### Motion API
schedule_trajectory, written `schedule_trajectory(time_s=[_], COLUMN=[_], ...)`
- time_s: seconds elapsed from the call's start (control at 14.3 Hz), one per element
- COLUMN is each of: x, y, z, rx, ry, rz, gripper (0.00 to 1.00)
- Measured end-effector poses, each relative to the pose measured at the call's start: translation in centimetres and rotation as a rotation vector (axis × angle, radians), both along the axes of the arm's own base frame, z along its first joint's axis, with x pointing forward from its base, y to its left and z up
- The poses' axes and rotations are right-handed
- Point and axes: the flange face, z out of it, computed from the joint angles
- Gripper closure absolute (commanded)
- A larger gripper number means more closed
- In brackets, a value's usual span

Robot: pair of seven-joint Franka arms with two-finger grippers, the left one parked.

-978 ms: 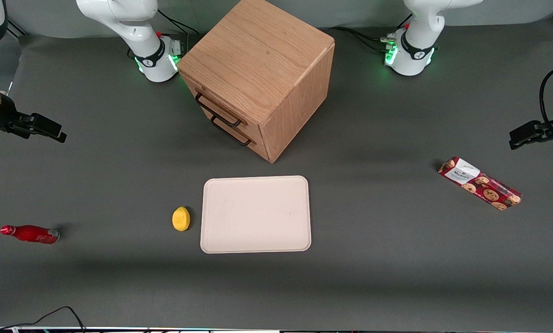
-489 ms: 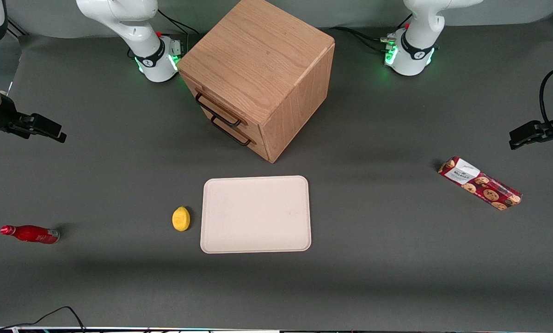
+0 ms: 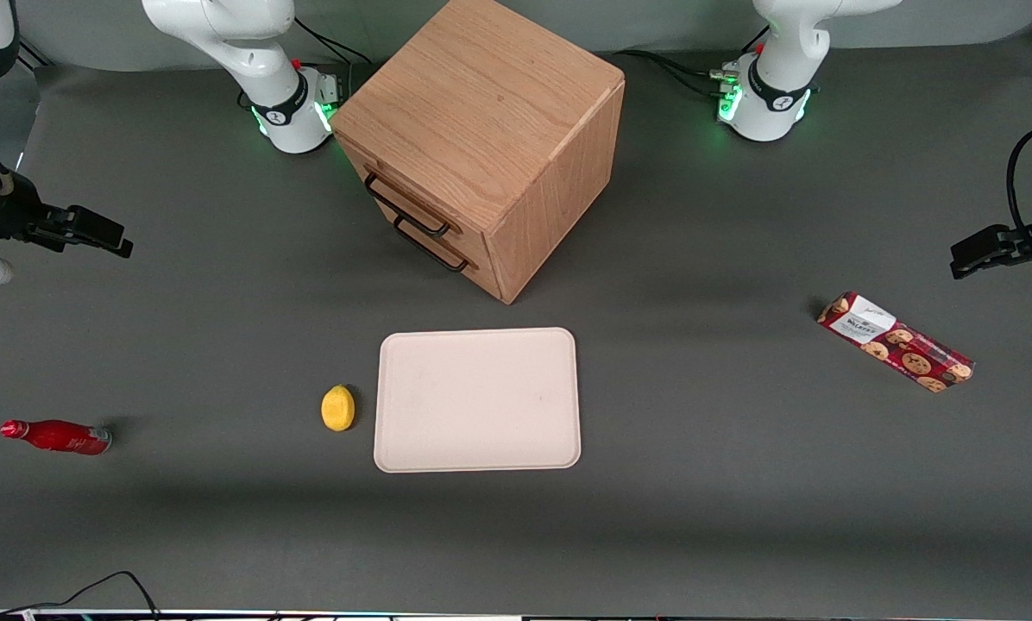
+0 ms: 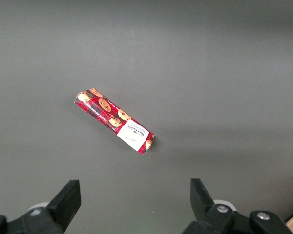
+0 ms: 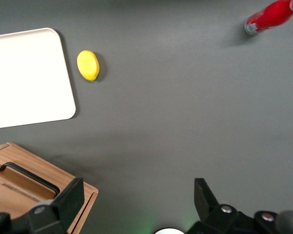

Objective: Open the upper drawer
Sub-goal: 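Move the right gripper toward the black handle of the upper drawer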

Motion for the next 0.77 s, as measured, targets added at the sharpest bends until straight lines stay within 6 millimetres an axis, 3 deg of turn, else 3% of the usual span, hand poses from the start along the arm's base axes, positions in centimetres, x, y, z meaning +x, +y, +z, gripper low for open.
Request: schedule_trajectory(time_s=[0.14,0.35,0.77], x=[-0.4,-1.4,-6.0], y=[2.7,8.2,20.4], z=[0.0,0.4,1.7], rx=[0.007,0.007,0.005], ry=[0.021,0.045,0.092], rz=[0.069,0.179,0.427], gripper=[0.00,0.00,0.00])
